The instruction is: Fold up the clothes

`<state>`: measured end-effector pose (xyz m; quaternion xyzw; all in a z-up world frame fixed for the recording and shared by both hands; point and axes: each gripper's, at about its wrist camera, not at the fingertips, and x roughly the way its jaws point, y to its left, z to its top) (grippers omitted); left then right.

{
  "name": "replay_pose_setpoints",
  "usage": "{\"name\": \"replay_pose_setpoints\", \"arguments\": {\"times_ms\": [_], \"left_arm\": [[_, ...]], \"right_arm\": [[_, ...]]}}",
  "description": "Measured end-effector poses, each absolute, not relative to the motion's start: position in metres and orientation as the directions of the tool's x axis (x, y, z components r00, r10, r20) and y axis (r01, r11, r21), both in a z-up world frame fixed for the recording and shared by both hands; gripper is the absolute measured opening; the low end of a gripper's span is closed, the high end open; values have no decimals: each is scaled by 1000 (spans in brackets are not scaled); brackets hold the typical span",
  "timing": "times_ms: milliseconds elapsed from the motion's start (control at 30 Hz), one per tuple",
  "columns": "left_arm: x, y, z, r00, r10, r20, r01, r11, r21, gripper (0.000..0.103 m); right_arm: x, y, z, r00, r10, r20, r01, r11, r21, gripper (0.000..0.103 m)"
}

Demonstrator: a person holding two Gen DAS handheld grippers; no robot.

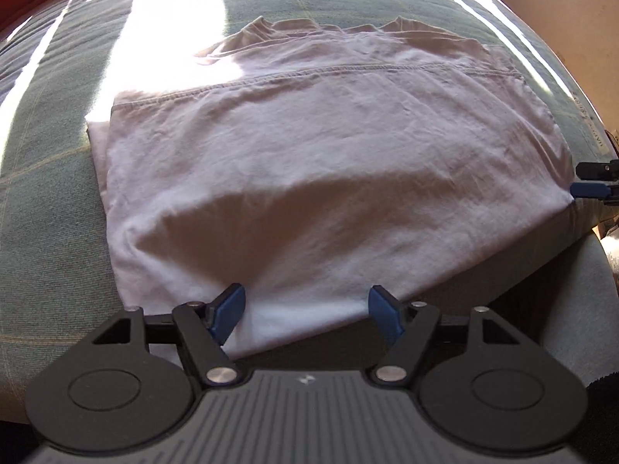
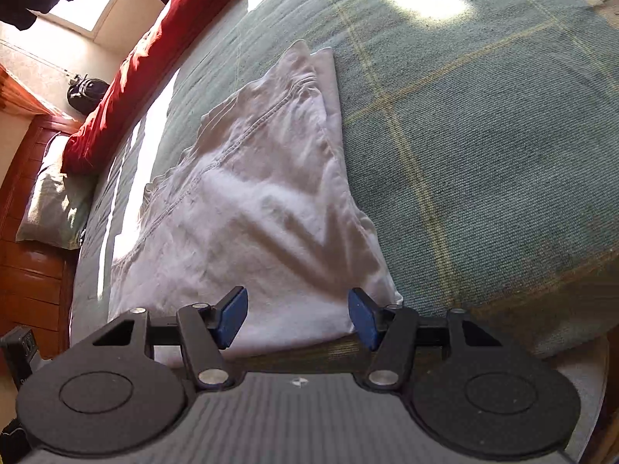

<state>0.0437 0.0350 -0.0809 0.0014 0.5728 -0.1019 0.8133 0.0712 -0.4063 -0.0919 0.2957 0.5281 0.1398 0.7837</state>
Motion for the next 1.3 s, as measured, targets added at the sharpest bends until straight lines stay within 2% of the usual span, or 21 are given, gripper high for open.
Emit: {"name": "replay_pose_setpoints", "arguments": {"times_ms": [100, 167, 333, 500, 600, 700, 767, 833, 900, 967, 1033, 1167, 1233, 1300], "left_arm": [[48, 42, -64, 367, -129, -921, 117, 989, -92, 72], [61, 41, -52, 413, -108, -904, 97, 992, -74, 76], [97, 27, -38, 488, -87, -869, 68, 996, -61, 78], [113, 11, -56, 513, -43, -857, 55, 998, -17, 78], [111, 16, -76, 497, -5, -868, 20, 1000, 6, 78], [102, 30, -85, 530, 13, -848, -24, 1000, 0, 84], [102, 39, -84, 536, 8, -844, -48, 999, -21, 84], [103, 47, -78, 560, 12, -828, -76, 996, -36, 84], [108, 54, -72, 587, 9, -809, -85, 995, -50, 84], [116, 61, -70, 598, -37, -801, -75, 992, -102, 84], [125, 68, -75, 593, -54, -803, -92, 987, -135, 84], [133, 84, -88, 567, -15, -824, -163, 978, -130, 84], [132, 94, -85, 577, -39, -816, -181, 968, -175, 84], [133, 99, -77, 582, 7, -813, -227, 962, -154, 84]], "right_arm": [[69, -408, -74, 462, 482, -744, 67, 818, 571, 64], [77, -401, -61, 516, 474, -713, 18, 827, 563, 67], [112, -362, -51, 596, 469, -652, -87, 844, 529, 69], [133, -325, -72, 591, 426, -686, -126, 888, 443, 69], [129, -319, -86, 597, 343, -725, -137, 934, 329, 69], [116, -327, -90, 632, 305, -713, -155, 951, 269, 69], [113, -327, -92, 626, 273, -730, -152, 962, 228, 70], [112, -323, -93, 621, 262, -739, -161, 965, 207, 75], [113, -318, -93, 616, 261, -743, -170, 965, 197, 84], [114, -312, -95, 611, 263, -746, -171, 965, 199, 97], [116, -305, -97, 608, 254, -752, -171, 967, 189, 103], [117, -299, -97, 601, 230, -765, -168, 973, 161, 103], [118, -299, -97, 597, 229, -769, -167, 973, 160, 103], [119, -299, -98, 590, 232, -773, -167, 972, 165, 103]]}}
